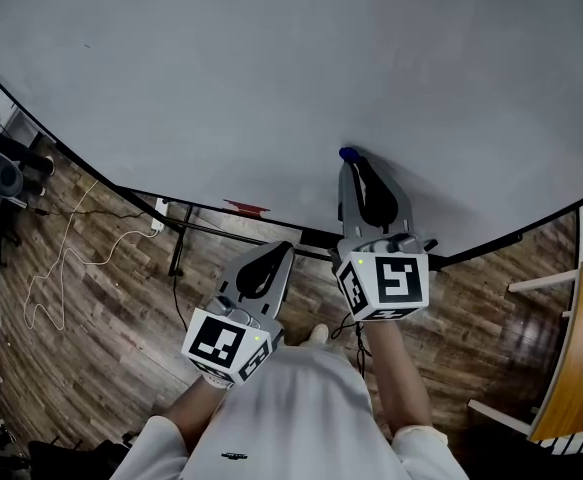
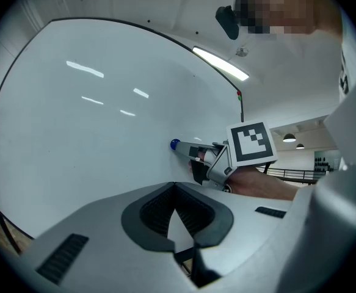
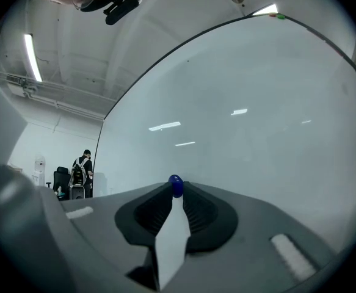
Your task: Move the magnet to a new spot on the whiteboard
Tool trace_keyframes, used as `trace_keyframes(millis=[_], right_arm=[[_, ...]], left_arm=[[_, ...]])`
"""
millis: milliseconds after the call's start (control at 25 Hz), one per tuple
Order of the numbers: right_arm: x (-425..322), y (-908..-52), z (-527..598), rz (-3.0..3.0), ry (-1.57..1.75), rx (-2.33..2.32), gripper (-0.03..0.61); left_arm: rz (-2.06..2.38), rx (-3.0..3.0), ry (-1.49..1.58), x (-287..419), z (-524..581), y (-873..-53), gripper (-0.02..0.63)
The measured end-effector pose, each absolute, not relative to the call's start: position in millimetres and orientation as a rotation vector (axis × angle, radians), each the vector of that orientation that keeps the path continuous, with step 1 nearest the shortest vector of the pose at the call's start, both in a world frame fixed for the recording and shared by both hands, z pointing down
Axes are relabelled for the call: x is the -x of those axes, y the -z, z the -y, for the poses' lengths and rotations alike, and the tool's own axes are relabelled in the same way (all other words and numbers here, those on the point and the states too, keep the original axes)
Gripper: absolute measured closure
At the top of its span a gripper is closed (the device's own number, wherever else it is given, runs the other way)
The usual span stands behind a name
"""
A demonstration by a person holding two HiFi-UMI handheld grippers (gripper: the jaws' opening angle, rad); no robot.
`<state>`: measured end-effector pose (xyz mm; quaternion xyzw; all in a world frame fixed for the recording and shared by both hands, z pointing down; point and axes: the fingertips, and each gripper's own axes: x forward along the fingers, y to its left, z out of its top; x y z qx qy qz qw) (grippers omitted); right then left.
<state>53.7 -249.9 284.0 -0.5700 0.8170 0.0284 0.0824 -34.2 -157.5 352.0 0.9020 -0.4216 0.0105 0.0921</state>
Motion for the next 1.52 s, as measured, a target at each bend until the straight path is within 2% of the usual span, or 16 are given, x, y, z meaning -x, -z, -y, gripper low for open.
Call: trace_keyframes(millis=[600, 760, 1520], right_arm=[[-55, -290, 261, -2.390, -0.033, 1.774, 0.500], [-57, -290, 262, -2.381, -0.006, 1.772, 0.479], [-64, -273, 230, -2.417, -0.092, 1.676, 0.482]], left_arm=[[1.280, -2.673, -0.026, 44, 160, -351, 0.607], [1.273, -2.676, -0.029, 43, 158, -350, 0.607], [1.269, -2.689, -0.018, 38, 151, -346, 0.607]])
